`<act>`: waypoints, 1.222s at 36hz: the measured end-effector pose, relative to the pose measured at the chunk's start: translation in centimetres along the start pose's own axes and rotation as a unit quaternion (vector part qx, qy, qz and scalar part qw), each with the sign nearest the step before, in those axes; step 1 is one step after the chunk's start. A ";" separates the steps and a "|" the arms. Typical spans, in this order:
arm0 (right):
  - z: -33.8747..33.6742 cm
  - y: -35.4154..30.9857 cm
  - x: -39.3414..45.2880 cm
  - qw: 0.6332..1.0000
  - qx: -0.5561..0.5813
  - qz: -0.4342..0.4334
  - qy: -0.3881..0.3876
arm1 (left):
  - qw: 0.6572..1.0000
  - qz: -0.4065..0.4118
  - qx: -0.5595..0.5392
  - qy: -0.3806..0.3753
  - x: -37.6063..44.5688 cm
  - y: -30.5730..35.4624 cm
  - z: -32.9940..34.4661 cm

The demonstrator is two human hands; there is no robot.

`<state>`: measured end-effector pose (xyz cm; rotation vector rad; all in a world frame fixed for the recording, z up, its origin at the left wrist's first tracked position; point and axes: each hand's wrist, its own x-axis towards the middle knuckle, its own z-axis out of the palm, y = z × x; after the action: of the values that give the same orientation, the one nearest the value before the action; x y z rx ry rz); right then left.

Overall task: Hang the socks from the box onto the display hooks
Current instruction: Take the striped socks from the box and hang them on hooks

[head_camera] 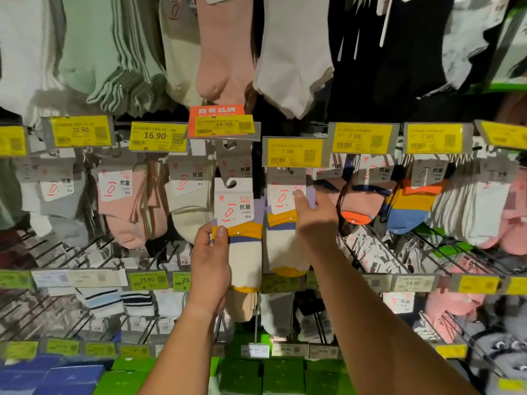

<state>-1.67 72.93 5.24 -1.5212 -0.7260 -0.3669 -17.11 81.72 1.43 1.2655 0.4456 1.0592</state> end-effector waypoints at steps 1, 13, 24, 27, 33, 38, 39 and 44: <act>0.4 -0.3 0.6 0.995 0.058 0.081 0.013 | 1.000 0.004 0.001 0.000 0.0 -0.2 -0.1; 0.4 -1.4 0.5 0.988 -0.088 0.091 0.086 | 1.000 -0.001 0.029 0.002 0.4 -0.5 -0.2; -0.3 -2.4 -8.6 0.993 -0.070 0.095 -0.022 | 0.989 -0.013 0.095 -0.113 -2.2 -1.2 3.3; -1.3 -2.2 -7.7 0.994 -0.074 0.073 0.017 | 0.968 0.046 0.215 -0.121 -2.2 -1.5 3.6; -1.9 -3.9 -3.7 0.998 0.008 0.058 0.008 | 0.961 0.129 0.208 -0.130 -1.1 2.6 6.3; -1.7 -3.3 -1.7 0.993 -0.092 -0.030 -0.067 | 0.961 0.130 0.214 -0.120 0.0 2.8 6.8; -1.8 -3.5 -1.9 0.989 -0.132 -0.038 -0.060 | 0.963 0.121 0.210 -0.118 -0.1 2.4 6.7; -1.8 -2.1 -2.7 0.916 -0.363 -0.172 -0.028 | 0.976 0.054 0.184 -0.108 -0.5 1.0 6.1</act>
<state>-4.65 70.51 5.39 -2.1029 -0.9668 -0.9401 -13.00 77.83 4.06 1.7320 0.4219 0.9424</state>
